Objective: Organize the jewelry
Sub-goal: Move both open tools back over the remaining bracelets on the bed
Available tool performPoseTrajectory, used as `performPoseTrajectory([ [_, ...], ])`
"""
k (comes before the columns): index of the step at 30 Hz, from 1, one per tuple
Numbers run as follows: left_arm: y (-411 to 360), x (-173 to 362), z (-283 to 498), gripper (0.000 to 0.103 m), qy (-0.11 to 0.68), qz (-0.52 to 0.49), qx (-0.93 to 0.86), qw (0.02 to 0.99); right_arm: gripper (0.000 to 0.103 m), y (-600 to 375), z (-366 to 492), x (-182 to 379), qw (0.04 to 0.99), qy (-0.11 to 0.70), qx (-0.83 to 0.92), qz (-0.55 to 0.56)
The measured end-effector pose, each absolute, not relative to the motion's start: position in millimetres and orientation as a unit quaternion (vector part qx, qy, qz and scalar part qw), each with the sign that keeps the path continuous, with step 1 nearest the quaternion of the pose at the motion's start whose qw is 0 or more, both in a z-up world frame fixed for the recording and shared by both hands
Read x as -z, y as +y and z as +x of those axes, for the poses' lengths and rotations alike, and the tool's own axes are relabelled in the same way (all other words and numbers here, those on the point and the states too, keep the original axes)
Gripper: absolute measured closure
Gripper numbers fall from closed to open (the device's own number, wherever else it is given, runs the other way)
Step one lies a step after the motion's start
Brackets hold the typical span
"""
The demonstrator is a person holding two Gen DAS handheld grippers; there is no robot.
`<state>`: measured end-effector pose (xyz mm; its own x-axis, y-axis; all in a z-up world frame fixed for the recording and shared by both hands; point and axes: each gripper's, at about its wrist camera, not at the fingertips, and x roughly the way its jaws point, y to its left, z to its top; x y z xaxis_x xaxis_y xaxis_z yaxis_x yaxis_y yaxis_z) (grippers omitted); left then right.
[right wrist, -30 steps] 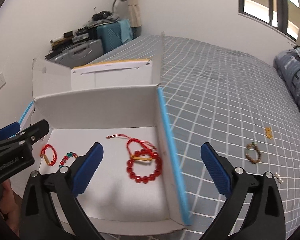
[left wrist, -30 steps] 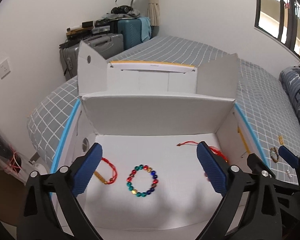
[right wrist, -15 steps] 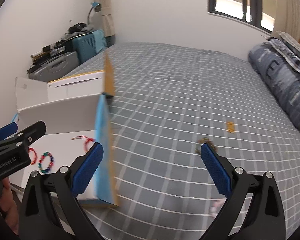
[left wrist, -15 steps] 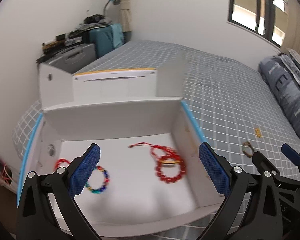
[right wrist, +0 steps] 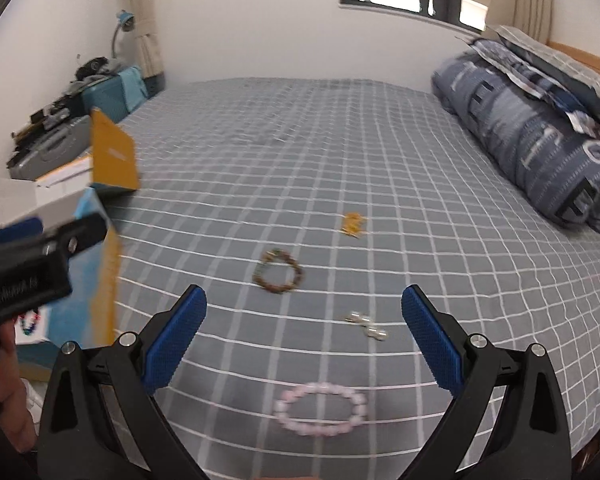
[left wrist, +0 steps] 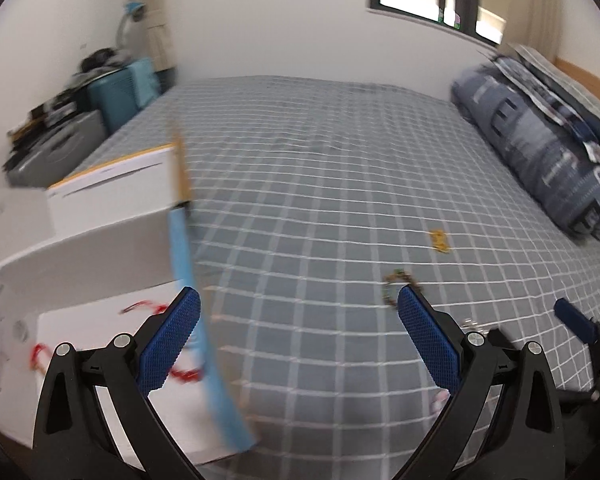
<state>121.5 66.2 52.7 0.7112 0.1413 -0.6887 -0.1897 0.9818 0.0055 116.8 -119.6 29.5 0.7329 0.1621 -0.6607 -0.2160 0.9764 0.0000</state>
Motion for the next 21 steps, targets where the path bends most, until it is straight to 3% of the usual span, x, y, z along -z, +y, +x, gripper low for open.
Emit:
performPoseTrajectory([
  [9, 5.3, -2.2, 214.6, 0.006, 0.427, -0.008, -0.041, 0.903, 0.009, -164.1, 161.3, 13.5, 0.916, 0.393, -0.081, -0.03],
  [21, -6.1, 71.6, 281.0, 0.006, 0.489, -0.018, -0.033, 0.871, 0.009, -183.6, 205.2, 78.7, 0.885, 0.456, -0.087, -0.027],
])
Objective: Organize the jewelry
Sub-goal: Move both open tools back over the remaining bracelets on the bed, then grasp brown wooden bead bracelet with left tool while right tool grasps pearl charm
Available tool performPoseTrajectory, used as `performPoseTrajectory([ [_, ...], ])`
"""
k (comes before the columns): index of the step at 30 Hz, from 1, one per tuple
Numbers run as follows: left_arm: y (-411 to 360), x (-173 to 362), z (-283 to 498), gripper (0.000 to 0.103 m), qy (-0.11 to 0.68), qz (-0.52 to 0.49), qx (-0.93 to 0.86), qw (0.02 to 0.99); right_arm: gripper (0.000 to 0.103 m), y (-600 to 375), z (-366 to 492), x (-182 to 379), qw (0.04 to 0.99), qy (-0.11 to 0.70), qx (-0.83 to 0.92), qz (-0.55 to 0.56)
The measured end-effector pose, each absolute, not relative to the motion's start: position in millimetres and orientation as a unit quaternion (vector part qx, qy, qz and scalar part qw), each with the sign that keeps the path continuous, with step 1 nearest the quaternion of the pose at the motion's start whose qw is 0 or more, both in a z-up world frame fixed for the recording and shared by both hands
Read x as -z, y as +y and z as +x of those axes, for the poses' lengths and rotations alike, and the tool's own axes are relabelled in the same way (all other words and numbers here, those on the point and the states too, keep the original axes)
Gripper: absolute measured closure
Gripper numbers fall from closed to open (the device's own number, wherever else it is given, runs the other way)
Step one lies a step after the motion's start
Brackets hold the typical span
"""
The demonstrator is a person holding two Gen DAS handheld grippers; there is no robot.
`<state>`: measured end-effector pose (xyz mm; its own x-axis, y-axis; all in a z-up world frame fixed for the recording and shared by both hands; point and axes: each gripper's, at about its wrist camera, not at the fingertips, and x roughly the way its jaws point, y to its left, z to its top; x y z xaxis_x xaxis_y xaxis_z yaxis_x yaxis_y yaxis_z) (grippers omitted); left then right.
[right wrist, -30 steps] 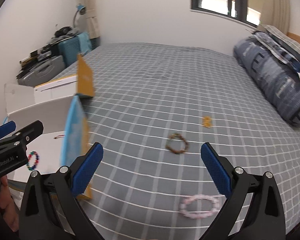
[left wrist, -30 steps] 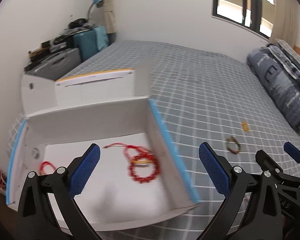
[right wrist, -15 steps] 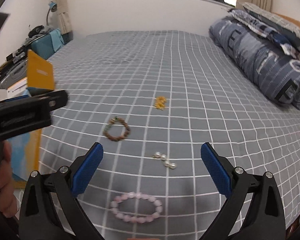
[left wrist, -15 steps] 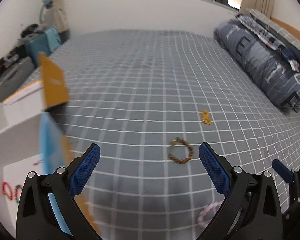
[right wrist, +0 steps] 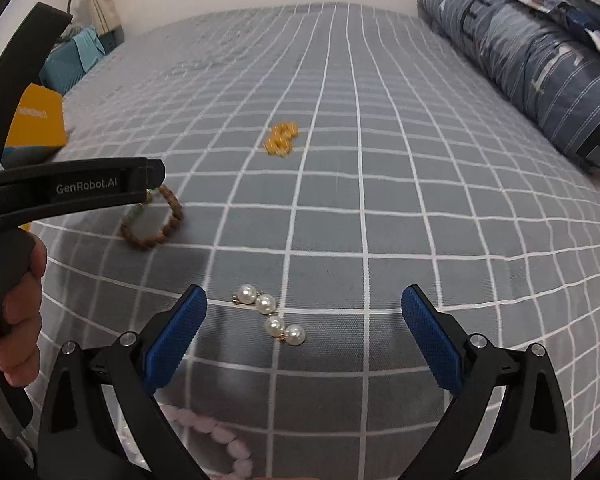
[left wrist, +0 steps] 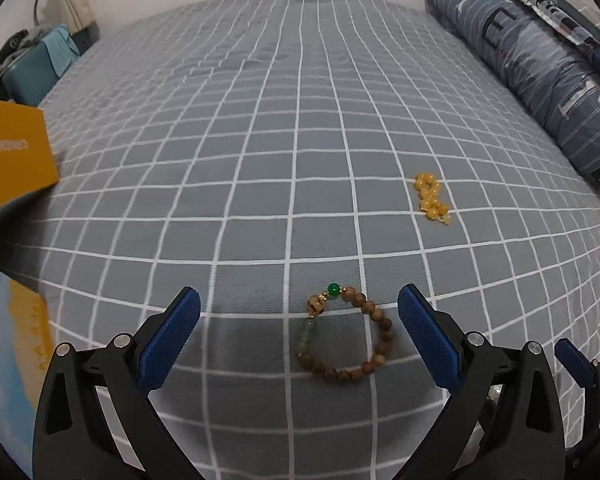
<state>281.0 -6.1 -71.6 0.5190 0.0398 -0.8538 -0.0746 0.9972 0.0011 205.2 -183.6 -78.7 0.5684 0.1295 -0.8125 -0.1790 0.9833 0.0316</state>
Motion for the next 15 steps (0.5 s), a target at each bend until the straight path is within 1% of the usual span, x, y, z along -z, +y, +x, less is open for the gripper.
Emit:
performPoseTrajectory([
  [11, -15.0, 94.0, 290.0, 0.006, 0.502, -0.005, -0.026, 0.865, 0.015, -177.8, 215.1, 91.8, 0.874, 0.476, -0.096, -0.033],
  [15, -18.5, 104.3, 291.1, 0.01, 0.511, 0.001, -0.023, 0.859, 0.02, -176.4, 215.3, 95.1, 0.871, 0.48, -0.096, -0.037],
])
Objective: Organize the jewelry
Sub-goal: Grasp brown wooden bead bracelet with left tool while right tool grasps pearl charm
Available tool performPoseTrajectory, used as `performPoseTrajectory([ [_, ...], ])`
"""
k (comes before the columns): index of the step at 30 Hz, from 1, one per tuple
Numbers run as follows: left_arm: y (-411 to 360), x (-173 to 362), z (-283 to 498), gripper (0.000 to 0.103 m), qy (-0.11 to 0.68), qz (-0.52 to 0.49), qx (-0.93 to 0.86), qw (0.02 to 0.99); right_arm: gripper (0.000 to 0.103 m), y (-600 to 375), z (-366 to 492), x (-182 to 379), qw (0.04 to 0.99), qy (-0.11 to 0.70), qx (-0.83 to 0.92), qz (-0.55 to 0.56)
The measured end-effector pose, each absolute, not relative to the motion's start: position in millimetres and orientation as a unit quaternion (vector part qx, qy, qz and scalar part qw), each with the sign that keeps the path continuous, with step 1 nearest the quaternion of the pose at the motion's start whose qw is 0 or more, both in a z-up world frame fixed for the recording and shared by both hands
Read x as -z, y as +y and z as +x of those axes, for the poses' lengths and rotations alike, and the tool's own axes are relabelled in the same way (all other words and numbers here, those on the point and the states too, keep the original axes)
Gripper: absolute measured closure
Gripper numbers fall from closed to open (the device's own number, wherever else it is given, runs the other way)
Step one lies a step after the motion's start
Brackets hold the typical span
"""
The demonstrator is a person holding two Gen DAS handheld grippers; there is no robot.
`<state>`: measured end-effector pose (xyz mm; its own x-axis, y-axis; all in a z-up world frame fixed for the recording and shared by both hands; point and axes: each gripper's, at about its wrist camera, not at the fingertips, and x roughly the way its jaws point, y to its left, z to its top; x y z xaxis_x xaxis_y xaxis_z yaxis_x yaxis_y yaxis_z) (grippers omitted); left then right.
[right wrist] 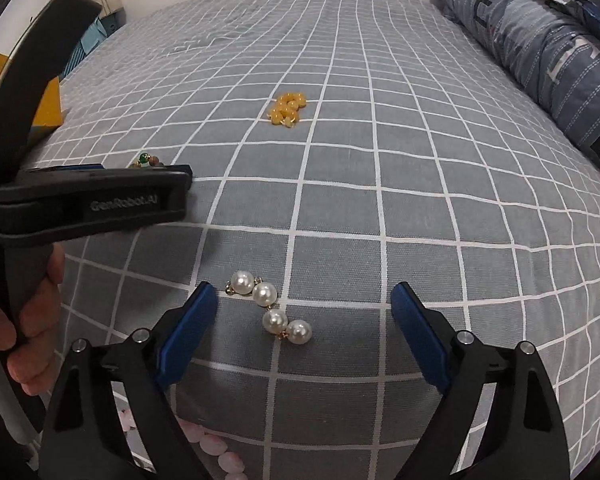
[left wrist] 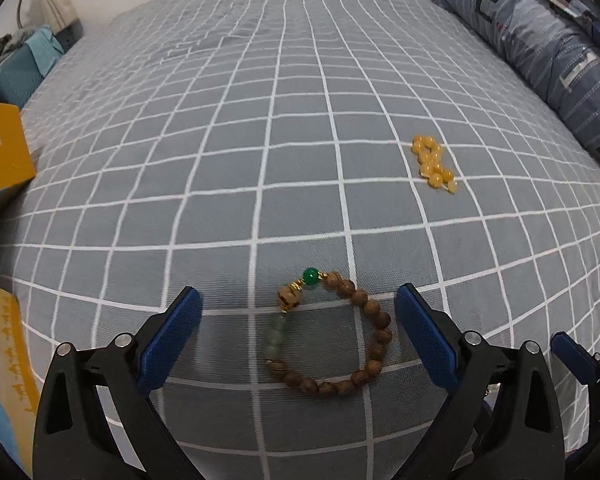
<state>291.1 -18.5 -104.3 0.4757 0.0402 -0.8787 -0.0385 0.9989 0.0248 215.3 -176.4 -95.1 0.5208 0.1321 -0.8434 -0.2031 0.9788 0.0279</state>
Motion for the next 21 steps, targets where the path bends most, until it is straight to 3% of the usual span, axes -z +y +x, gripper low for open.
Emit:
performPoseTrajectory([
  [11, -20.3, 107.6, 285.5, 0.039, 0.51, 0.013, -0.019, 0.86, 0.043, -181.3, 216.8, 95.9, 0.868, 0.489, -0.088, -0.028],
  [18, -21.4, 103.3, 276.4, 0.068, 0.51, 0.017, -0.014, 0.86, 0.065, -182.7, 216.4, 95.0, 0.866, 0.494, -0.081, -0.02],
  [20, -20.9, 102.0, 273.3, 0.079, 0.51, 0.018, -0.015, 0.86, 0.074, -182.6, 216.3, 95.1, 0.866, 0.494, -0.078, -0.017],
  [21, -19.8, 101.4, 273.3, 0.09, 0.509, 0.02, -0.022, 0.86, 0.085, -183.4, 216.5, 95.0, 0.866, 0.494, -0.076, -0.015],
])
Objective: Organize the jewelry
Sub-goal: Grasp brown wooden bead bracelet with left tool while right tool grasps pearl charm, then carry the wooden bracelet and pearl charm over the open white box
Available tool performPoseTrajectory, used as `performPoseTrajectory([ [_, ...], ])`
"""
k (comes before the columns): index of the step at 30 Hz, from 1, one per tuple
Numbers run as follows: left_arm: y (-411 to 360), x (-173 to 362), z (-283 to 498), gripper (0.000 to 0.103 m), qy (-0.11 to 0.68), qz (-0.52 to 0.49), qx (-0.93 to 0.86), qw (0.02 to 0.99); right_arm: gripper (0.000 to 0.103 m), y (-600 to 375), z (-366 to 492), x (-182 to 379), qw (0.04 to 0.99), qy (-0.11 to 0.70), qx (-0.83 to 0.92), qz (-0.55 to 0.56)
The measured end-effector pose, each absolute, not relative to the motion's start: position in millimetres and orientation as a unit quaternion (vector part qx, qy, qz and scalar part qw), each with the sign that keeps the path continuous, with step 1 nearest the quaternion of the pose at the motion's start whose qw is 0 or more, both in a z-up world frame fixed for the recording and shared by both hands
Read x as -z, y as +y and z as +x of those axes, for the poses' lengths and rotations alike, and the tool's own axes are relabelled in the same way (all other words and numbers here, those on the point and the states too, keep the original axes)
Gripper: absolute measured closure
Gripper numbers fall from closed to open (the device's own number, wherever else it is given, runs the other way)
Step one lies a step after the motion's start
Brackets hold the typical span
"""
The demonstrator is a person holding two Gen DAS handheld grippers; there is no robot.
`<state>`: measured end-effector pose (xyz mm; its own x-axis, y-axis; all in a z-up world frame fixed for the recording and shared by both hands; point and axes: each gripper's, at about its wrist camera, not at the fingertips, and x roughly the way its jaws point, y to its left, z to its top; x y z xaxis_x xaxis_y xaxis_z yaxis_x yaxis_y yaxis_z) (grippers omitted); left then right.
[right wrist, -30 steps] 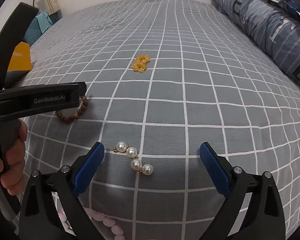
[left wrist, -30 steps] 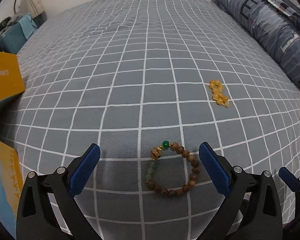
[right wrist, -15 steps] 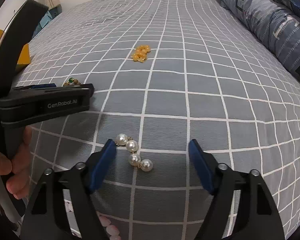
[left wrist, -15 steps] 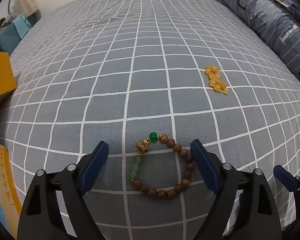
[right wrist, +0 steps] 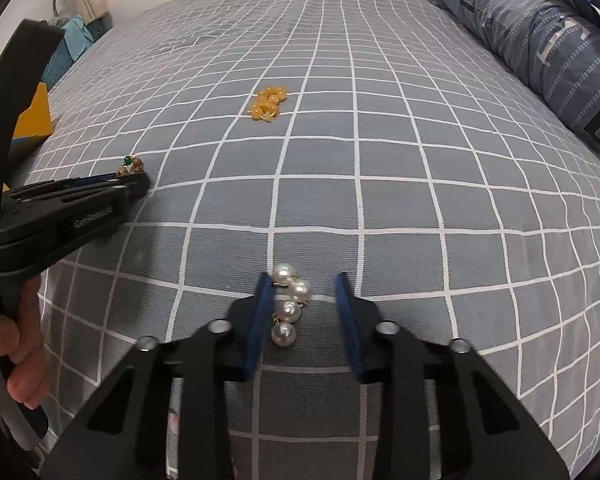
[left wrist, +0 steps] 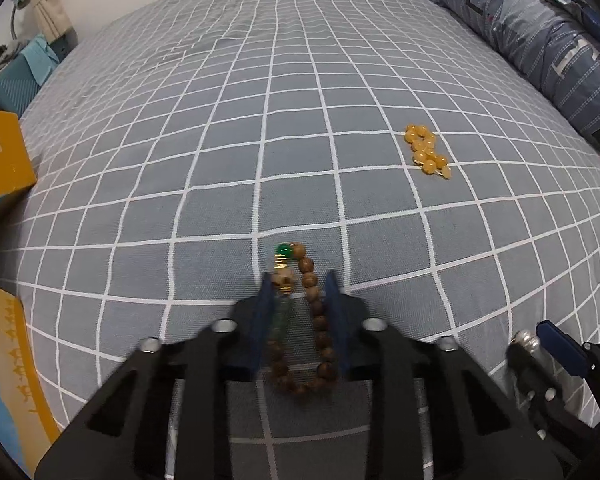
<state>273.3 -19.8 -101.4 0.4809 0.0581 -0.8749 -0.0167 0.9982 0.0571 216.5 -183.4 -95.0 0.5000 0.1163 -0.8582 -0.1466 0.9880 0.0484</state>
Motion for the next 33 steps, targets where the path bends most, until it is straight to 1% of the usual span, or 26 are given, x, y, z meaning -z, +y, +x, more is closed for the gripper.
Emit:
performPoseTrajectory([
  [1, -18.0, 101.3, 272.2, 0.094, 0.507, 0.022, -0.028, 0.861, 0.086, -184.7, 216.9, 94.9, 0.866, 0.495, -0.072, -0.011],
  [3, -12.5, 100.0, 273.1, 0.094, 0.507, 0.01, -0.021, 0.862, 0.093, -185.9, 217.6, 94.4, 0.867, 0.494, -0.068, -0.007],
  [20, -7.2, 88.2, 275.0, 0.094, 0.481, 0.009, -0.026, 0.876, 0.092, -187.0, 213.0, 86.1, 0.873, 0.484, -0.061, -0.001],
  [33, -5.5, 63.5, 241.9, 0.094, 0.45, -0.003, -0.013, 0.893, 0.092, -187.4, 198.0, 61.0, 0.89, 0.453, -0.049, -0.002],
])
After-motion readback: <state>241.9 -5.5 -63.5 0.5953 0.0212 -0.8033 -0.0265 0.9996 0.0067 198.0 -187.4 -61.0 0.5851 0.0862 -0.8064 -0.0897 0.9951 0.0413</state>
